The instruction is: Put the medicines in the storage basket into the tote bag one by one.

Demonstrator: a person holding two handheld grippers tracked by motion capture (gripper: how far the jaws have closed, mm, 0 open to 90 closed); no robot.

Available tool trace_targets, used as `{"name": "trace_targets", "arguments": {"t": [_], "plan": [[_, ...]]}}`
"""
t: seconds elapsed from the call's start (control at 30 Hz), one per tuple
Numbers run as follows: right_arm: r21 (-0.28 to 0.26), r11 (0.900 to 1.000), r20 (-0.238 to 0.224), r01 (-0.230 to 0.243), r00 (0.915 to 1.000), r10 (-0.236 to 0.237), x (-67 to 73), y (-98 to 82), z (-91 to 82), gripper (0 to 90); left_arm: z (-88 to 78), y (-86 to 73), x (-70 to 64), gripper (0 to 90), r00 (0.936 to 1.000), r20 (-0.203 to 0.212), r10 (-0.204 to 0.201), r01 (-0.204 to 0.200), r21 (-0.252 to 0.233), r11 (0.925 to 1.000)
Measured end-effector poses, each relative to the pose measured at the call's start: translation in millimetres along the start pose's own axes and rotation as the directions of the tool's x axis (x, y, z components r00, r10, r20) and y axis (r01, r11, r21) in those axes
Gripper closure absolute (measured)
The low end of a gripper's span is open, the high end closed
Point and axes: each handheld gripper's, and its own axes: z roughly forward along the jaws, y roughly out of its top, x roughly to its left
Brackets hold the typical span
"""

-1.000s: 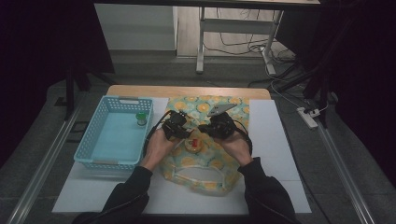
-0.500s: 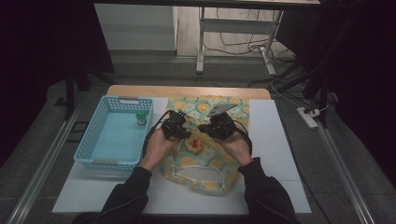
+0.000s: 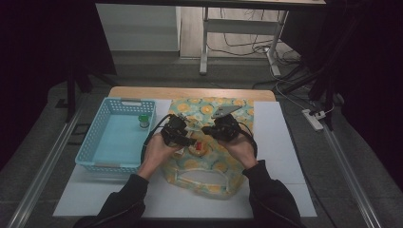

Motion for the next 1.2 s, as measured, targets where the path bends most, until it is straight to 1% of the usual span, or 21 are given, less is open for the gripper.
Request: {"name": "trace_targets", "arguments": {"t": [0.07, 0.2, 0.3, 0.33, 0.5, 0.63, 0.7, 0.8, 1.0, 1.07, 1.2], "plan": [[-0.002, 1.0, -0.001, 0.0, 1.0, 0.0, 0.0, 0.1, -0.3, 90.0, -3.5, -1.7, -1.8, 37.9, 0.9999, 0.011, 0.012, -0.012, -0.002, 0.9999], [-0.001, 1.0, -0.004, -0.003, 1.0, 0.003, -0.2, 0.2, -0.6, 90.0, -11.7, -4.4, -4.6, 33.8, 0.9989, 0.044, 0.015, -0.014, -0.022, 0.9997], [0.001, 1.0, -0.006, -0.003, 1.0, 0.003, -0.3, 0.0, -0.6, 90.0, -17.8, -6.6, -4.7, 30.7, 0.9972, 0.075, 0.002, 0.001, -0.035, 0.9994], [0.001, 1.0, -0.005, -0.004, 1.0, 0.004, -0.4, 0.0, -0.6, 90.0, -19.8, -7.3, -4.7, 29.5, 0.9969, 0.079, -0.002, 0.005, -0.038, 0.9993], [0.002, 1.0, -0.006, -0.005, 1.0, 0.005, -0.1, 0.3, -0.9, 90.0, -28.2, -12.4, -3.1, 24.4, 0.9975, 0.071, 0.007, -0.004, -0.045, 0.999], [0.004, 1.0, -0.006, -0.002, 1.0, 0.002, 0.1, 0.4, -0.9, 90.0, -33.5, -16.3, -0.7, 20.7, 0.9978, 0.067, -0.001, 0.005, -0.05, 0.9987], [0.004, 1.0, -0.005, -0.002, 1.0, 0.002, -0.1, 0.4, -1.1, 90.0, -36.4, -18.1, 1.3, 16.8, 0.9978, 0.066, -0.003, 0.007, -0.051, 0.9987], [0.003, 1.0, -0.004, -0.003, 1.0, 0.003, -0.4, 0.4, -1.4, 90.0, -40.7, -20.8, 4.1, 13.2, 0.9978, 0.065, -0.011, 0.015, -0.054, 0.9984], [0.002, 1.0, -0.004, -0.003, 1.0, 0.003, -0.6, 0.3, -1.6, 90.0, -49.5, -27.9, 10.2, 6.2, 0.9974, 0.07, -0.015, 0.02, -0.077, 0.9968], [0.003, 1.0, -0.005, -0.003, 1.0, 0.003, -0.5, 0.3, -1.5, 90.0, -52.9, -30.2, 12.9, 3.6, 0.9983, 0.058, -0.006, 0.011, -0.076, 0.997], [0.004, 1.0, -0.007, -0.002, 1.0, 0.002, -0.6, 0.0, -0.8, 90.0, -61.5, -35.0, 20.0, 1.4, 0.9994, 0.034, -0.007, 0.01, -0.086, 0.9963]]}}
